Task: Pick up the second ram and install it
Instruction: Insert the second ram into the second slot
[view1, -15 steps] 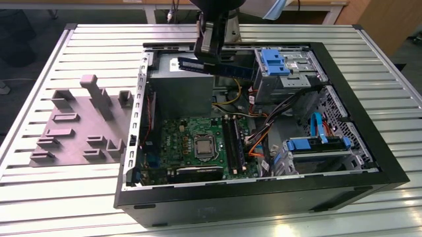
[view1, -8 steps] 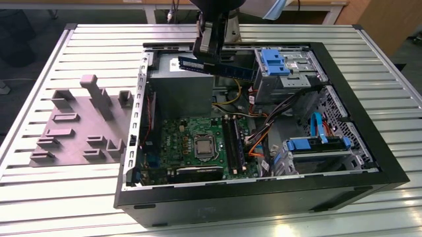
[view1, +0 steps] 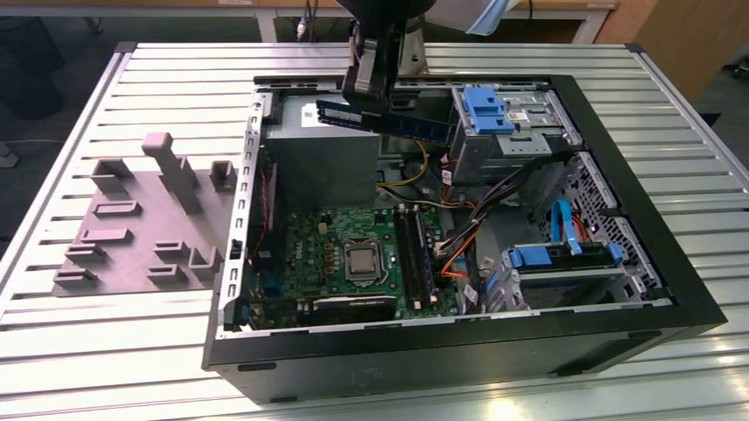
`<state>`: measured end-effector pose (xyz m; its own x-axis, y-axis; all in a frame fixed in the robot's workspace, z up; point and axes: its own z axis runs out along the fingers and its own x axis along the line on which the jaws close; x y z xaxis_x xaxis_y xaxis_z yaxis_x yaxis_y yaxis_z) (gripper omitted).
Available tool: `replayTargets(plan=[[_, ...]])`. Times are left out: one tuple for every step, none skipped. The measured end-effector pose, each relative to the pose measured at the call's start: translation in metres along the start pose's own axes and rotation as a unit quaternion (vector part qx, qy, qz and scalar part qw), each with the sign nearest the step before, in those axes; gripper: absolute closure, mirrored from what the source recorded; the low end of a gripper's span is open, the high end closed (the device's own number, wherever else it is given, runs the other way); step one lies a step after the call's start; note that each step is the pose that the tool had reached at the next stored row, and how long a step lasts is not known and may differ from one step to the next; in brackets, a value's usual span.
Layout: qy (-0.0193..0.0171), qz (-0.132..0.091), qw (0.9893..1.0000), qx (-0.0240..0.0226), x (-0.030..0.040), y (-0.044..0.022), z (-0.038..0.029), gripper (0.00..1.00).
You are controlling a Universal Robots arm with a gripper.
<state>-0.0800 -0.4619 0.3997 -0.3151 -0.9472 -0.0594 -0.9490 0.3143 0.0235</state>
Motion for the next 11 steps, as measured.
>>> replayTargets(plan=[[0.0000, 0.001, 1.0000, 0.0001, 0.0000, 0.0000, 0.0000, 0.86], [-0.0001, 0.001, 1.0000, 0.0001, 0.0000, 0.0000, 0.0000, 0.86], [-0.0001, 0.003, 1.0000, 0.0002, 0.0000, 0.0000, 0.0000, 0.86], [-0.0001, 0.004, 1.0000, 0.0003, 0.0000, 0.0000, 0.0000, 0.86], [-0.0002, 0.005, 1.0000, 0.0004, 0.0000, 0.0000, 0.0000, 0.86], [-0.0002, 0.007, 1.0000, 0.0005, 0.0000, 0.0000, 0.0000, 0.86], [-0.0003, 0.009, 1.0000, 0.0006, 0.0000, 0.0000, 0.0000, 0.86], [-0.0003, 0.012, 0.9999, 0.0007, 0.0000, 0.0000, 0.0000, 0.86], [-0.0003, 0.014, 0.9999, 0.0009, 0.0000, 0.0000, 0.0000, 0.86], [-0.0004, 0.017, 0.9999, 0.0010, 0.0000, 0.0000, 0.0000, 0.86], [-0.0004, 0.019, 0.9998, 0.0012, 0.0000, 0.0000, 0.0000, 0.86]])
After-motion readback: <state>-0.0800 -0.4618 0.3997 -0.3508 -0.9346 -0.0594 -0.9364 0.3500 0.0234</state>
